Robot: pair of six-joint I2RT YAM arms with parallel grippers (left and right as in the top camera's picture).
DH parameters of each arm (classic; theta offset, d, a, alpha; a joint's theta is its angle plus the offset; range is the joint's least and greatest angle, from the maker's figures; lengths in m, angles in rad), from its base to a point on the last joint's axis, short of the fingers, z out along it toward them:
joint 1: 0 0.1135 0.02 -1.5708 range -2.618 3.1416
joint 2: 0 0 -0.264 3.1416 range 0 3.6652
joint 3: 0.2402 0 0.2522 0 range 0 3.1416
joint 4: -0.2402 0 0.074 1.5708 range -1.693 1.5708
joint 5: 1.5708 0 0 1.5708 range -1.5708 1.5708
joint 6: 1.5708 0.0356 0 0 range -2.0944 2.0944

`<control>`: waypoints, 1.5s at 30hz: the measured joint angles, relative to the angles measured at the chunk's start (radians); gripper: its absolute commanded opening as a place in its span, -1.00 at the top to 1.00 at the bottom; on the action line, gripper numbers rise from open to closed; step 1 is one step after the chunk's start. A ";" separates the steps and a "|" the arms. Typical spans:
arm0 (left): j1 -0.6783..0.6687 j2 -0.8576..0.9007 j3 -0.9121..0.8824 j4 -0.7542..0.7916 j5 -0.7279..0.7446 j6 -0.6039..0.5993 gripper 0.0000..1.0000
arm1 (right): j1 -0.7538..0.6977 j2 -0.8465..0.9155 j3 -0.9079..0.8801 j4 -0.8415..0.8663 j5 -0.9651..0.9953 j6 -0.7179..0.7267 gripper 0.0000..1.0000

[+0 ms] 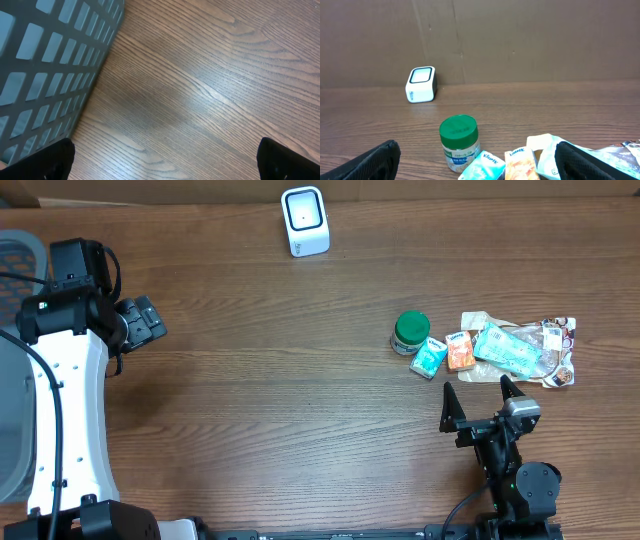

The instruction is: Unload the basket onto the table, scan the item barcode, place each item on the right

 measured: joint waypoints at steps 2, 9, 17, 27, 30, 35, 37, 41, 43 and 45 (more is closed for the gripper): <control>0.000 0.000 0.000 0.000 0.000 0.000 -0.99 | 0.000 0.000 0.000 0.000 0.000 0.000 -1.00; 0.000 0.000 0.000 0.000 0.000 0.000 -0.99 | 0.000 0.000 0.000 0.000 0.000 0.000 -1.00; 0.000 -0.061 -0.001 0.000 0.000 0.000 -0.99 | 0.000 0.000 0.000 0.000 0.000 0.000 -1.00; -0.116 -0.467 -0.001 0.001 -0.035 0.011 -0.99 | 0.000 0.000 0.000 -0.001 0.000 0.000 -1.00; -0.146 -0.594 -0.026 0.087 -0.063 0.019 -0.99 | 0.000 0.000 0.000 0.000 0.000 0.000 -1.00; -0.146 -0.825 -0.311 0.468 -0.047 0.067 -0.99 | 0.000 0.000 0.000 0.000 0.000 0.000 -1.00; -0.146 -0.898 -0.481 0.639 0.002 0.113 -0.99 | 0.000 0.000 0.000 0.000 0.000 0.000 -1.00; -0.146 -1.005 -0.821 0.945 0.089 0.180 -0.99 | 0.000 0.000 0.000 0.000 0.000 0.000 -1.00; -0.151 -1.060 -0.977 1.086 0.112 0.205 -0.99 | 0.000 0.000 0.000 0.000 -0.001 0.000 -1.00; -0.153 -1.128 -1.104 1.180 0.129 0.233 -0.99 | 0.000 -0.001 0.000 0.000 -0.001 0.000 -1.00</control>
